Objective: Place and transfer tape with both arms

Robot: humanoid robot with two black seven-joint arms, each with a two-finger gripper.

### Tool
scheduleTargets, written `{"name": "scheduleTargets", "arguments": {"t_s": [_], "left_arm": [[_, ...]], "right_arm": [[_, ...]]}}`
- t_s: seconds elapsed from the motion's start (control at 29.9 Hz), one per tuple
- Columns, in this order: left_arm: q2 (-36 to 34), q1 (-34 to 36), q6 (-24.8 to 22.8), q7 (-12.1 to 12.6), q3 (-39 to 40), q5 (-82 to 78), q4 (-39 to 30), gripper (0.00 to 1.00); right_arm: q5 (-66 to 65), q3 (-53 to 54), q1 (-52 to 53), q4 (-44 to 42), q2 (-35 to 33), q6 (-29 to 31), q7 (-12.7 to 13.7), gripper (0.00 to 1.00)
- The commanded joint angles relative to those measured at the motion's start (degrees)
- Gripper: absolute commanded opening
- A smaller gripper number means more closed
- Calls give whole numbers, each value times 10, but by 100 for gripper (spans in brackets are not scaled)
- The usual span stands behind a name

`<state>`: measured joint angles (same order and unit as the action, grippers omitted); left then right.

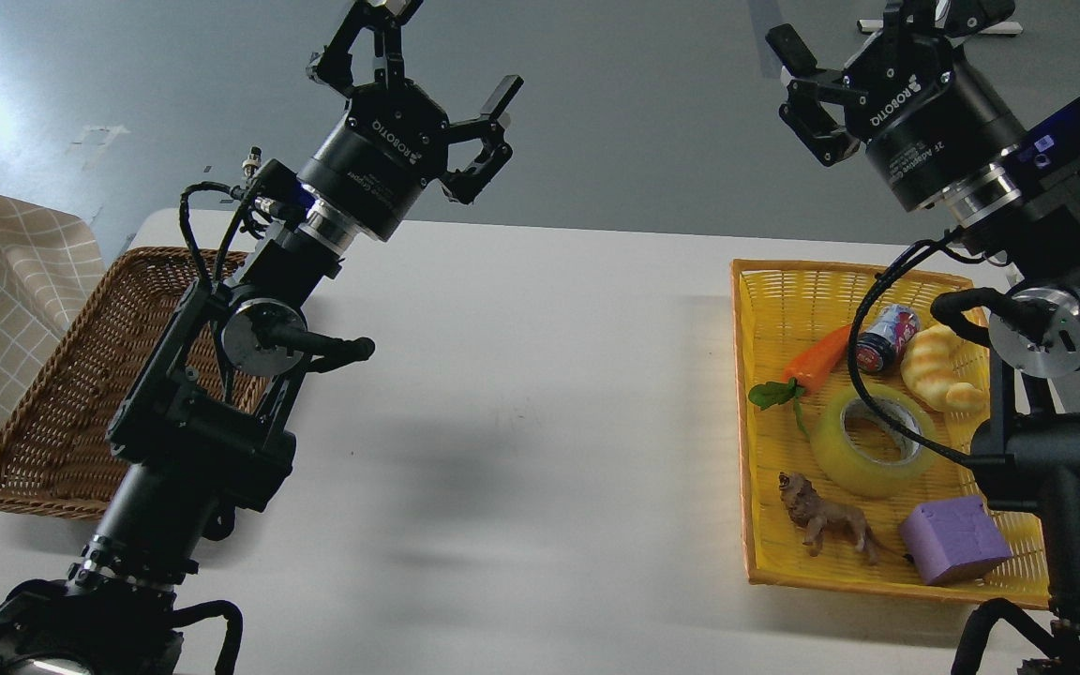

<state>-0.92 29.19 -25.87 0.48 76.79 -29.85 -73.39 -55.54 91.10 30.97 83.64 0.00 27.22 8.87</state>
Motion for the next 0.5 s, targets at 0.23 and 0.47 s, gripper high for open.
{"name": "scheduleTargets", "arguments": {"t_s": [0.23,0.47], "left_arm": [[9,-9,21,-2,24,10,1,98],[9,-11,21,-2,26,19,1,98]], "right_arm": [[-2,-12,6,-1,0,0,-1,100],[-3,-14,8,-3,0,-2,-1,100]]}}
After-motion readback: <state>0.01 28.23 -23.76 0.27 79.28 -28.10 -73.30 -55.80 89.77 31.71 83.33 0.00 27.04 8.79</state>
